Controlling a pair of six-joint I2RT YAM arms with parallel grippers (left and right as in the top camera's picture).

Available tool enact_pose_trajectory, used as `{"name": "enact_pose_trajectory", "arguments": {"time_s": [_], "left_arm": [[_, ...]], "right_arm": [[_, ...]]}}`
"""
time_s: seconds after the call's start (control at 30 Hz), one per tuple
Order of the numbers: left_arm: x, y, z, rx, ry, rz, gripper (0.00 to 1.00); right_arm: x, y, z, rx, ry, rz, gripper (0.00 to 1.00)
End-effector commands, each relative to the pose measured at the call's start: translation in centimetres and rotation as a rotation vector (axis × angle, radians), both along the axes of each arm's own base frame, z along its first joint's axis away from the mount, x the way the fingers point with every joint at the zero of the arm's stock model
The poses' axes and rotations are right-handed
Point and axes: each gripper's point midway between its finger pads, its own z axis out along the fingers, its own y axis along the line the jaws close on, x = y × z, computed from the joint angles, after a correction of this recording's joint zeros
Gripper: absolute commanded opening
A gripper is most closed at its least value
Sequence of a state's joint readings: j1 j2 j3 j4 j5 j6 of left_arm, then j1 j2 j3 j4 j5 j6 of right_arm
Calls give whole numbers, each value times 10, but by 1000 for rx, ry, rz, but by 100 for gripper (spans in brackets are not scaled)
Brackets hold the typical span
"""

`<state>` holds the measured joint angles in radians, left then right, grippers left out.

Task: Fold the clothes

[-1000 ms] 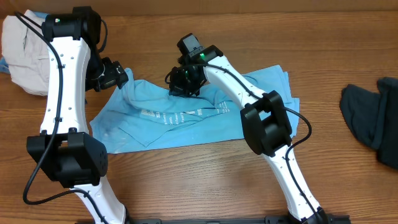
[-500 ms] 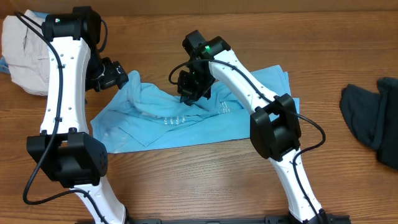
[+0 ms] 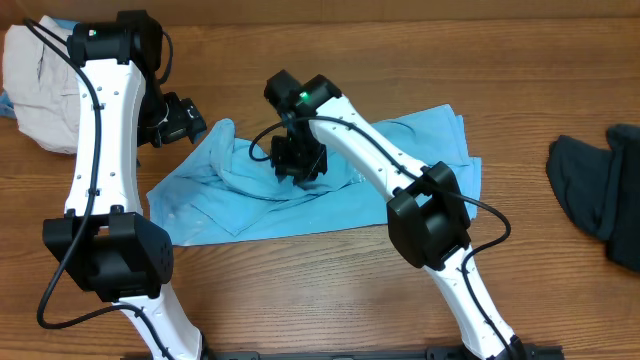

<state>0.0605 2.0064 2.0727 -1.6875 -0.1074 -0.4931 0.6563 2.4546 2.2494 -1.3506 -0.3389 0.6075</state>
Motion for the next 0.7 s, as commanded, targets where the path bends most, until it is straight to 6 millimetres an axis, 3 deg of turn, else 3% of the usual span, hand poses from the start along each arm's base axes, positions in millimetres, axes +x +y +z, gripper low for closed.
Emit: {"name": "enact_pose_trajectory", "arguments": {"time_s": [0.0, 0.13, 0.23, 0.37, 0.47, 0.57, 0.67], "left_arm": [[-2, 0, 11, -2, -30, -21, 100], [-2, 1, 11, 5, -29, -22, 100], [-2, 1, 11, 5, -30, -22, 100], [-2, 1, 11, 4, -29, -22, 100], [-2, 1, 11, 4, -29, -22, 100], [-2, 1, 11, 4, -29, -22, 100], [-2, 1, 11, 4, -29, -22, 100]], "right_arm": [[48, -20, 38, 72, -111, -97, 41], [75, -38, 43, 130, -148, -119, 61], [88, -41, 44, 149, -184, -126, 77], [71, -28, 36, 152, -135, -96, 78], [49, -14, 17, 143, -76, -63, 77], [30, 10, 6, 186, -25, -15, 75], [16, 33, 7, 230, -17, 31, 74]]}}
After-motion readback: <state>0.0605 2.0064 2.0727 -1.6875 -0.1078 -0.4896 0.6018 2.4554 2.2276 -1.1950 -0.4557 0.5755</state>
